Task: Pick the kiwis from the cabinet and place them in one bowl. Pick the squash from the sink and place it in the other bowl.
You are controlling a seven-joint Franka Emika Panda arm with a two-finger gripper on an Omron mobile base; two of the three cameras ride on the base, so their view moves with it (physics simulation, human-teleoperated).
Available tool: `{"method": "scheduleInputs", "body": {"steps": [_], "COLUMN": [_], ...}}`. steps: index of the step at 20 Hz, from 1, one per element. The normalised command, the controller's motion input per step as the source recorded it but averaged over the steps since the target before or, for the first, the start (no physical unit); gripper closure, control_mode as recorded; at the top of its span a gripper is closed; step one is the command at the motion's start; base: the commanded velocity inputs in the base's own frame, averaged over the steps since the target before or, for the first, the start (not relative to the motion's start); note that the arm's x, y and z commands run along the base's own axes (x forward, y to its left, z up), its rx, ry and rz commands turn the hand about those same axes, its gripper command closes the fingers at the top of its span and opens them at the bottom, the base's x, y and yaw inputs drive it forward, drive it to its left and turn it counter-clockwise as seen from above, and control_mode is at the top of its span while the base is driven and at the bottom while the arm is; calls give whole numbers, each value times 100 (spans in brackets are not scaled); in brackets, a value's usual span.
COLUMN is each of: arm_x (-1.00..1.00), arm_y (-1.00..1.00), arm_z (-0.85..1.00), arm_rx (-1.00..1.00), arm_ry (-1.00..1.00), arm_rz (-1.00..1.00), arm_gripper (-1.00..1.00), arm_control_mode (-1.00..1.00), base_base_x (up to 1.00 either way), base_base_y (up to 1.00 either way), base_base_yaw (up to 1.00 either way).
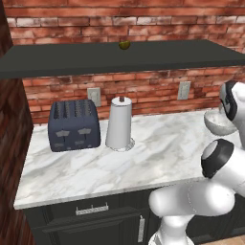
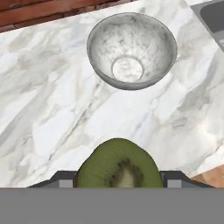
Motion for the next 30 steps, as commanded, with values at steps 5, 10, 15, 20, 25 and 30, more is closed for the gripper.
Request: {"method": "scheduleInputs", "body": {"steps": [5,10,15,20,25,30], "arm_x": [39,44,49,47,36,27], "arm_y": [-56,-34,-16,-25,-43,-18], "arm_z": [-1,-18,-24,-30,-28,-3], "arm_rx": [0,0,0,-1,-1,0], "arm_ry": [-13,-3,-10,-9,-2,-1], "arm_rz": [0,0,0,0,0,0], "arm_gripper": [100,100,100,100,100,100], "arm_control_mode": [-100,-100,-100,-100,-100,-100], "base_base_x": [0,0,0,0,0,0], "base_base_y": [0,0,0,0,0,0], "base_base_yaw": [0,0,0,0,0,0]}}
